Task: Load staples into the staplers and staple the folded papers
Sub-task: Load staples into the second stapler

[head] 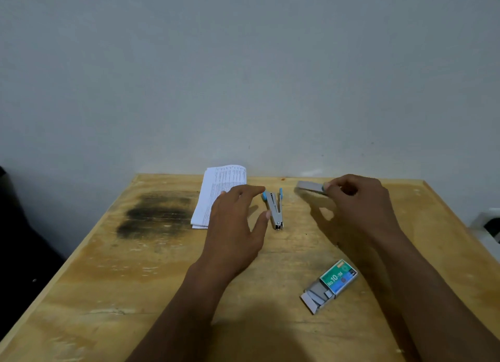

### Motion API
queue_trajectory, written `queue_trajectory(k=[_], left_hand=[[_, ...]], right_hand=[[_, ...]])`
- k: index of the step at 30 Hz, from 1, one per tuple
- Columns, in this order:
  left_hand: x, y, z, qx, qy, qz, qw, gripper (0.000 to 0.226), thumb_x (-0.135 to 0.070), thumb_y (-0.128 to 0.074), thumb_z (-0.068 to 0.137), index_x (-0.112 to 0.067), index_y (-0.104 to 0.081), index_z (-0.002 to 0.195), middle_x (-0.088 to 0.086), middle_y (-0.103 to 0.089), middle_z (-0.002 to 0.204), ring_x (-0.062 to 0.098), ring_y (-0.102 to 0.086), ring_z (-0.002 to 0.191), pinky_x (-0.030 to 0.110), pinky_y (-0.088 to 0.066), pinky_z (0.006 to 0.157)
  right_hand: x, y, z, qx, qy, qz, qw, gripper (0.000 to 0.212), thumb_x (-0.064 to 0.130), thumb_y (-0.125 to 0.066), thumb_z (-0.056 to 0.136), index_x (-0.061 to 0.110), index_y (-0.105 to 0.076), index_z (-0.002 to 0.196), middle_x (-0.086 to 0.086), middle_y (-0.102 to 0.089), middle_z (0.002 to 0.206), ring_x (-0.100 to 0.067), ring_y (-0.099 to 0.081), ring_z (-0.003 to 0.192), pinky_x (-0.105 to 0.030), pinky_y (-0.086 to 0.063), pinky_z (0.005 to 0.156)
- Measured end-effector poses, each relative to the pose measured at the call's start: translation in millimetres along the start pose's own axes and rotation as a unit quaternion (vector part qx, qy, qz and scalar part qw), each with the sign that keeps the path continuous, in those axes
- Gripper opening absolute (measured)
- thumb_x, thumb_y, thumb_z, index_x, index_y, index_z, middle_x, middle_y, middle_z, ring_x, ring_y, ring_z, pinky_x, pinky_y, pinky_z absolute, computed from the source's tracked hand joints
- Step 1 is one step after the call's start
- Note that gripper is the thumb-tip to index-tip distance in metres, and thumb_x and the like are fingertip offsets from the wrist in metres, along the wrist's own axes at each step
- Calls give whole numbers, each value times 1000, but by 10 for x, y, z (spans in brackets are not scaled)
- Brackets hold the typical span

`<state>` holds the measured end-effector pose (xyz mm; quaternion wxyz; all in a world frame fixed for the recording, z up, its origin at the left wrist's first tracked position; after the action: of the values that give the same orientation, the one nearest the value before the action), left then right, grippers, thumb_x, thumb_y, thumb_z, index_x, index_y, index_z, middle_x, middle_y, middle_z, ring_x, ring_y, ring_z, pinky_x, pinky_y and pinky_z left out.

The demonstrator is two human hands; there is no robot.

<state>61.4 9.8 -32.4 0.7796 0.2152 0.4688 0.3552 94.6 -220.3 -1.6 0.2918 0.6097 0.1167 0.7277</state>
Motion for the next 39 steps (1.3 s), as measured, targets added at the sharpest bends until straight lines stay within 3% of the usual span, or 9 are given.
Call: queue_trajectory(k=[5, 9, 15, 22, 26, 28, 31, 34, 39], left_hand=[[-293, -40, 85, 65, -53, -13, 996, 64, -59, -64, 86, -35, -51, 143, -7, -56, 144, 13, -47, 133, 38, -40, 110], [-431, -61, 251, 86, -70, -24, 994, 40, -51, -67, 89, -29, -72, 122, -8, -75, 110, 13, -63, 102, 43, -52, 88], [-360, -114, 202, 73, 6, -108, 991, 16, -35, -67, 96, -31, -75, 109, -20, -70, 91, -1, -62, 83, 8, -41, 62], [-357, -22, 163, 84, 39, -179, 979, 8, -26, -68, 96, -31, -69, 102, -13, -67, 83, 1, -63, 69, 12, -48, 56], [-303, 132, 272, -9, 114, -385, 916, 11, -10, -59, 101, 0, -62, 106, 16, -71, 87, 10, -71, 65, 22, -58, 64], [-244, 126, 284, -28, 135, -401, 905, 14, -9, -65, 98, -5, -61, 111, 14, -73, 95, 17, -75, 75, 31, -62, 71], [-131, 140, 283, -78, 156, -347, 922, 41, -16, -77, 89, -25, -55, 122, 3, -72, 113, 17, -73, 101, 39, -61, 89], [-116, 233, 240, -81, 85, -237, 965, 48, -29, -79, 87, -29, -57, 130, -10, -65, 125, 6, -62, 117, 26, -52, 98], [-305, 57, 129, 42, -108, -94, 989, 42, -26, -75, 91, -31, -64, 131, -11, -70, 119, 7, -63, 108, 23, -49, 87]], right_hand=[[115, 77, -77, 69, -105, 219, 968, 23, 35, -66, 89, 16, -77, 84, -1, -62, 58, -21, -56, 62, -35, -49, 58], [141, -12, -139, 136, -110, 248, 953, 33, 40, -66, 87, 10, -80, 84, -12, -71, 70, -21, -57, 64, -36, -47, 60], [154, -27, -175, 218, -75, 307, 924, 31, 35, -75, 79, 7, -78, 92, -33, -59, 84, -28, -49, 70, -40, -48, 62], [126, -45, -120, 183, 22, 261, 947, 16, 17, -70, 86, 6, -76, 95, -17, -70, 81, -20, -60, 66, -26, -54, 60], [16, 46, -51, 123, -42, 381, 915, 24, 18, -69, 79, 3, -73, 97, -14, -66, 79, -27, -60, 73, -30, -59, 66], [-6, 21, -45, 108, -64, 415, 901, 24, 18, -70, 75, 5, -74, 95, -13, -68, 78, -26, -63, 75, -32, -60, 71], [-18, 50, -31, 84, -66, 439, 892, 24, 19, -70, 76, 4, -73, 96, -13, -68, 78, -26, -66, 75, -33, -60, 74], [-23, 98, -39, 92, -54, 411, 905, 26, 19, -70, 76, 3, -72, 97, -14, -69, 80, -28, -66, 76, -34, -61, 74], [60, 10, -120, 166, -15, 374, 912, 28, 16, -69, 79, -2, -72, 100, -19, -71, 91, -29, -68, 78, -34, -61, 75]])
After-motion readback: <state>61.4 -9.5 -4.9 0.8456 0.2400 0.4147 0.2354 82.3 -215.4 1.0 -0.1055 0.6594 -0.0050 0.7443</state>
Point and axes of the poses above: each hand's wrist, its own z-axis towards the middle knuckle, its own y-axis out of the back of the hand, x = y × z, the point moved 2 cm from there along z, towards the middle knuckle
